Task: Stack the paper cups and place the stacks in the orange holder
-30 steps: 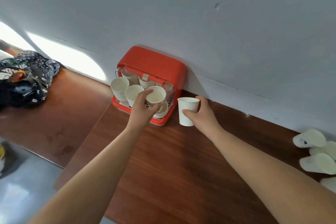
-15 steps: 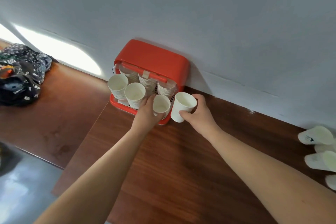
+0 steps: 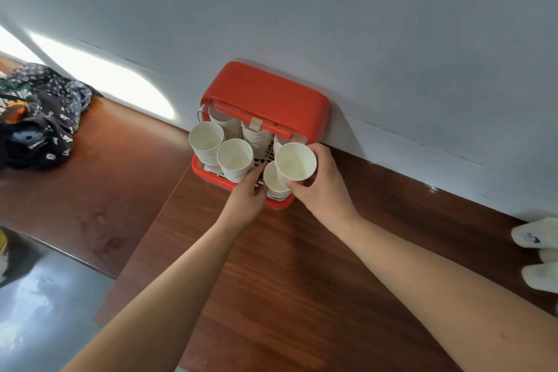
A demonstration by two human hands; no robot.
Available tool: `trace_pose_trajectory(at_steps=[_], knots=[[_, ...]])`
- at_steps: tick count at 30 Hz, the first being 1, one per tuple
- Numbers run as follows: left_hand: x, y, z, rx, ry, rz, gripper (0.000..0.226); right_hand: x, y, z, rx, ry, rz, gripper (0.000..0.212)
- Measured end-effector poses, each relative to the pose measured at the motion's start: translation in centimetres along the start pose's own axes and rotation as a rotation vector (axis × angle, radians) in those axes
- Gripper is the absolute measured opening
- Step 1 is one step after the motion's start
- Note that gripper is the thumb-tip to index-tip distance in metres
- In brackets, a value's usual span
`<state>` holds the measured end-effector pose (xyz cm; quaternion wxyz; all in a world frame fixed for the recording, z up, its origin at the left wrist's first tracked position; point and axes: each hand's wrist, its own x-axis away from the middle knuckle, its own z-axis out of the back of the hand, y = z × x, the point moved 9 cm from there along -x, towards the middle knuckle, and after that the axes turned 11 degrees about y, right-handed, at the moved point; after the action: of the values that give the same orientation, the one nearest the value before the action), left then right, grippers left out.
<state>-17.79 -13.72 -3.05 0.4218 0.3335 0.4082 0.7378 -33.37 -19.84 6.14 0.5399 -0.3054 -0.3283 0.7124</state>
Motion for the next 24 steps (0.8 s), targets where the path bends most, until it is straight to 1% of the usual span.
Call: trace_pose_trajectory(at_steps=[3, 5, 8, 11, 12, 15, 18, 21, 24], knots=[[0.5, -0.5, 0.7, 0.171, 0.034, 0.135, 0.04, 0.2, -0.4, -0.9, 0.071, 0.019, 0.091, 0.075], [0.7, -0.7, 0.8, 0.242, 0.027, 0.169, 0.039, 0.6, -0.8, -1.6, 0.081, 0.0, 0.128, 0.076], [0.6, -1.3, 0.5, 0.279, -0.001, 0.187, 0.048, 0.6, -0.7, -2.3, 0.061, -0.013, 0.109, 0.073], [0.4, -2.3, 0.2, 0.33, -0.033, 0.227, 0.061, 0.5, 0.8, -3.5, 0.096, -0.071, 0.036, 0.076], [0.3, -2.4, 0.2, 0.313, -0.037, 0.217, 0.06, 0.6, 1.6, -4.1, 0.123, -0.103, 0.009, 0.075], [0.3, -1.6, 0.5, 0.185, -0.034, 0.09, 0.047, 0.6, 3.2, -5.4, 0.162, -0.173, -0.035, 0.069], [0.2, -1.3, 0.6, 0.109, -0.016, 0.008, 0.049, 0.4, 3.7, -5.5, 0.134, -0.17, -0.06, 0.068], [0.3, -0.8, 1.1, 0.032, 0.05, -0.032, 0.047, 0.6, 4.2, -5.4, 0.122, -0.157, -0.091, 0.067], [1.0, -0.4, 1.7, -0.036, 0.117, 0.004, 0.044, 0.8, 4.5, -5.6, 0.123, -0.183, -0.106, 0.068]])
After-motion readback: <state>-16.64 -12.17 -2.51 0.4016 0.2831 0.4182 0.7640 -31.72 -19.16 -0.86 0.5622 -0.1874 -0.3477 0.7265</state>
